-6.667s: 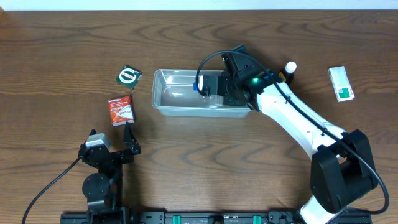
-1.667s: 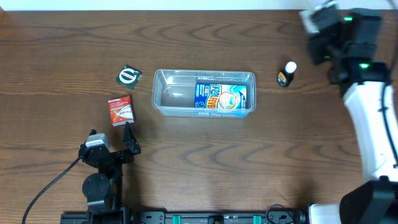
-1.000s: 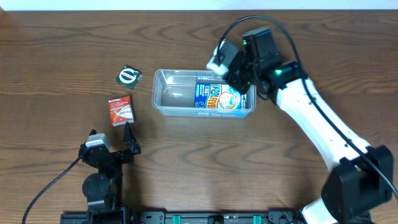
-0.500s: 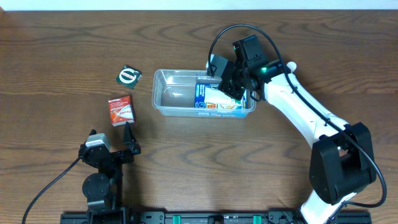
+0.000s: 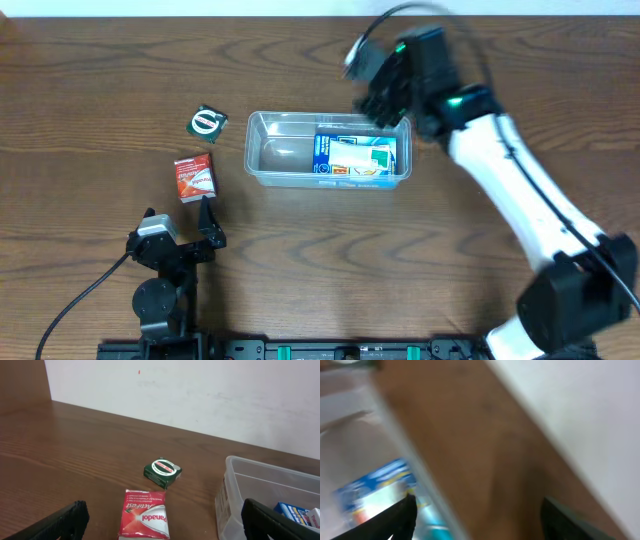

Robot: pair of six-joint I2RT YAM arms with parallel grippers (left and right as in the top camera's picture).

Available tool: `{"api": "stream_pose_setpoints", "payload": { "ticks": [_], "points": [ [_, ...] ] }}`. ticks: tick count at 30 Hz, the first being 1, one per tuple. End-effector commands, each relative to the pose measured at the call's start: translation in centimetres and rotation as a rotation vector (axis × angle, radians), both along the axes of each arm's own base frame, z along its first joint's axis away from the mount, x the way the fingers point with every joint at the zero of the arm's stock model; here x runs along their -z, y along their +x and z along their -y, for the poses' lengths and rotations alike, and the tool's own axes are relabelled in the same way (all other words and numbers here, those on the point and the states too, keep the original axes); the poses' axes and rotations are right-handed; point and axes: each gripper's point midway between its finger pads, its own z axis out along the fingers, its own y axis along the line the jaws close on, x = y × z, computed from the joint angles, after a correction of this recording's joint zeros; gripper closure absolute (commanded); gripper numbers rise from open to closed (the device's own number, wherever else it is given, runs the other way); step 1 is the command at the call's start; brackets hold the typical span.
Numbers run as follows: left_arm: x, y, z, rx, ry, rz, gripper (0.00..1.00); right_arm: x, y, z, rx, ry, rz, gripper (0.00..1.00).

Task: Pack container
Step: 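Move right gripper to the brown bottle and grasp its cap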

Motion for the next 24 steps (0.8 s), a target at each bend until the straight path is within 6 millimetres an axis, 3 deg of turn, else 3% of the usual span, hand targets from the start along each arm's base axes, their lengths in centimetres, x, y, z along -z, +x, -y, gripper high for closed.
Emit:
{"api": "stream_pose_setpoints", "payload": {
  "ticks": [1,5,8,13,18,24],
  "points": [
    [1.6,-0.1,0.0,0.003,0.010,-0.050,0.02,-1.0,2.3,6.8,0.263,0.015,0.004,0.21],
    [1.6,-0.1,0.0,0.003,0.010,-0.049,0.02,0.7,3.3,12.5,0.437,0.074,-0.077,0.18],
    [1.6,-0.1,0.0,0.003,0.010,-0.050,0.02,2.9,3.2,14.9,0.455,0.113,-0.165,0.16],
    [1.6,-0.1,0.0,0.003,0.010,-0.050,0.02,6.4,3.0,16.6,0.480,0.122,-0.275,0.15],
    [1.6,-0.1,0.0,0.003,0.010,-0.050,0.02,9.9,3.1,16.7,0.485,0.102,-0.350,0.16],
    [1.6,-0.1,0.0,0.003,0.010,-0.049,0.02,13.4,2.3,16.9,0.502,0.074,-0.449,0.28]
  ]
}}
